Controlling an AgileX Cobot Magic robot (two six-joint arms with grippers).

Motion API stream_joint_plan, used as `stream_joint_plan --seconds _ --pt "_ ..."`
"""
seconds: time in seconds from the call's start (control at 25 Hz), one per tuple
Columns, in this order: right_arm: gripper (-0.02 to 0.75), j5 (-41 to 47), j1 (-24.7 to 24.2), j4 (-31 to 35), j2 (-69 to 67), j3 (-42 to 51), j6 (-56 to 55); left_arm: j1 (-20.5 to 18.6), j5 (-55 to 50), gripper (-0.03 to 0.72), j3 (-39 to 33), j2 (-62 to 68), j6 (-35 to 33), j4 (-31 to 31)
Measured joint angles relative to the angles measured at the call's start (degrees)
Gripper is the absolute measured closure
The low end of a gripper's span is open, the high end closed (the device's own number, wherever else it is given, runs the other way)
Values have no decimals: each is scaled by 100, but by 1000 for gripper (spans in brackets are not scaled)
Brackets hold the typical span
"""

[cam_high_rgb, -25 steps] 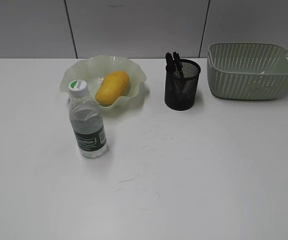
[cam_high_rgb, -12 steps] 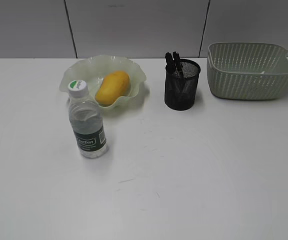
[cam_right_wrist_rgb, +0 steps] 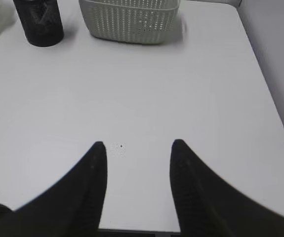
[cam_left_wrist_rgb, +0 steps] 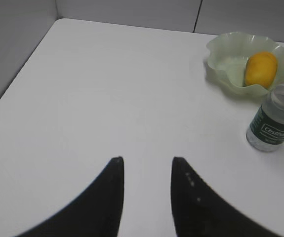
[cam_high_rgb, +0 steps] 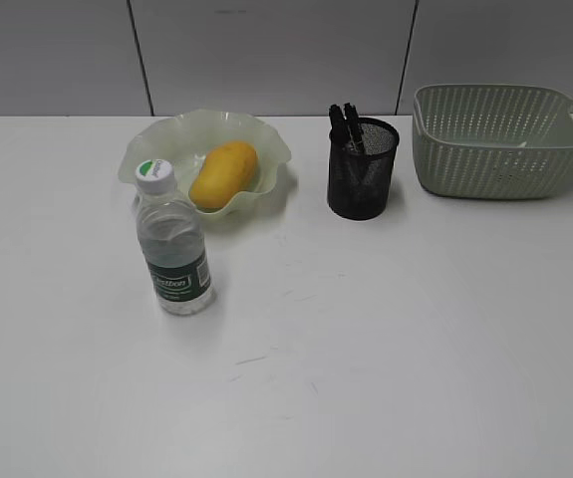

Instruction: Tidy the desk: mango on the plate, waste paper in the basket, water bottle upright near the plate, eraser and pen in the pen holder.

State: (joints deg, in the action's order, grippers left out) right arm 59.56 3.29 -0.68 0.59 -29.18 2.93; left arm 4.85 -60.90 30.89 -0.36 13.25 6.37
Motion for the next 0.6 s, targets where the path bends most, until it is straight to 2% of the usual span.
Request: stream_joint_plan --seconds 0.6 --pt "390 -3 0 68 0 0 118 0 0 446 0 0 -36 -29"
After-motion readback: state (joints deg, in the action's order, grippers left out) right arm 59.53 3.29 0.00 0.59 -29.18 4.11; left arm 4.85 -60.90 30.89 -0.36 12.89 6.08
